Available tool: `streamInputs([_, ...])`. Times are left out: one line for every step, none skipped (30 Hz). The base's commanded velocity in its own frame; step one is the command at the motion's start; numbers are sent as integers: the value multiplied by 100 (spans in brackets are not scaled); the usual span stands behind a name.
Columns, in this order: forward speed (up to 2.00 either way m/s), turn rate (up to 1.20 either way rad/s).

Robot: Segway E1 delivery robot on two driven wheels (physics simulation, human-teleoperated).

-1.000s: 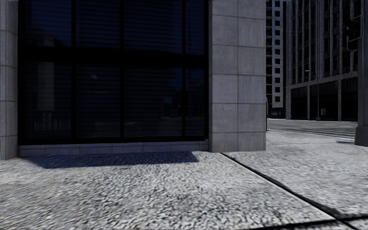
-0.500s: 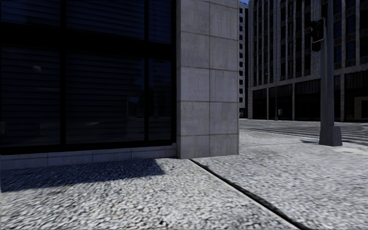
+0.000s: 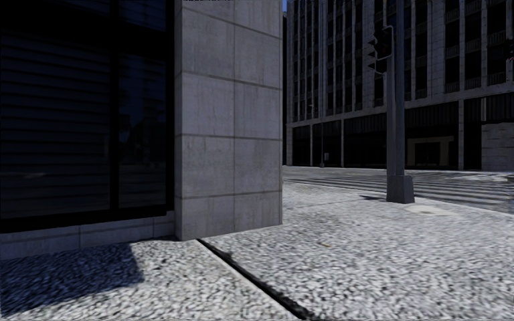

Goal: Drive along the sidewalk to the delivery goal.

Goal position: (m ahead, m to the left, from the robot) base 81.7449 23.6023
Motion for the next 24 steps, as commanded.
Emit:
streamInputs([143, -61])
streamInputs([151, -61])
streamInputs([151, -61])
streamInputs([158, -61])
streamInputs([164, -61])
streamInputs([166, -61])
streamInputs([166, -61])
streamInputs([166, -61])
streamInputs([167, -61])
streamInputs([168, -61])
streamInputs([168, -61])
streamInputs([170, -54])
streamInputs([176, -50])
streamInputs([176, -50])
streamInputs([178, -49])
streamInputs([179, -49])
streamInputs([179, -49])
streamInputs([179, -49])
streamInputs([179, -29])
streamInputs([180, 0])
streamInputs([180, 0])
streamInputs([180, 0])
streamInputs([180, 0])
streamInputs([180, 0])
